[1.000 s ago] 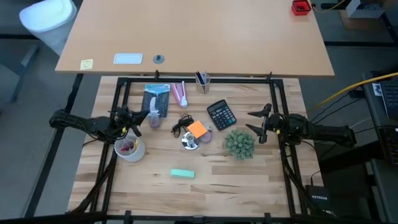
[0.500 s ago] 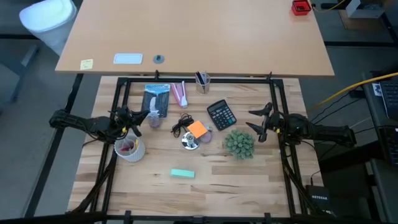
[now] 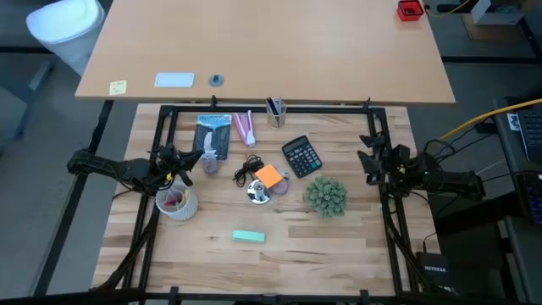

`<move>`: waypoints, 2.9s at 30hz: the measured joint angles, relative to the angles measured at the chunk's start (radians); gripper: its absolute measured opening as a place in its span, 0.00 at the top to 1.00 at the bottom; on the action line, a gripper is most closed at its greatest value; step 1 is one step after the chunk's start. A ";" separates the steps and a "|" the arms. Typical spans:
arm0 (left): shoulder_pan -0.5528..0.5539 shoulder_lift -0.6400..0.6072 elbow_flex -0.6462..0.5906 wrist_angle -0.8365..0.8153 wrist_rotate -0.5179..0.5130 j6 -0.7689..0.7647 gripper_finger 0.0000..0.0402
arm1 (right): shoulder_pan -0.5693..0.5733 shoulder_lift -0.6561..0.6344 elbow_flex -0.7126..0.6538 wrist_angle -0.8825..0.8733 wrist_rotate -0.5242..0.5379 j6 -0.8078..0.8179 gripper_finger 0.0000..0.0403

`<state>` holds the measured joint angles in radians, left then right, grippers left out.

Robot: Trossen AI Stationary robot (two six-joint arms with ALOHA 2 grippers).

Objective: Screw lightbulb
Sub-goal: Adjust the sticky note on the table

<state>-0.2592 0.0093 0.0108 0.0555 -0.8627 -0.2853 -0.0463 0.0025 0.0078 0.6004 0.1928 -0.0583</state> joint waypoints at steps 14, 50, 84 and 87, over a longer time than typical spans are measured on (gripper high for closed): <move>0.000 0.000 0.000 0.001 0.000 0.008 1.00 | 0.000 0.062 0.060 -0.007 0.075 -0.025 0.34; 0.000 0.000 0.000 -0.002 0.000 0.050 1.00 | 0.011 1.533 1.046 -0.826 -0.309 -0.206 0.34; 0.000 0.000 0.000 -0.003 0.000 0.050 1.00 | 0.143 1.799 1.046 -0.659 0.095 -0.287 0.37; 0.000 0.000 0.000 -0.003 0.000 0.050 1.00 | 0.129 1.833 1.046 -0.648 0.097 -0.287 0.45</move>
<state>-0.2592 0.0093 0.0109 0.0528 -0.8631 -0.2352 0.0825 1.8359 1.0534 -0.0475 0.2901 -0.3454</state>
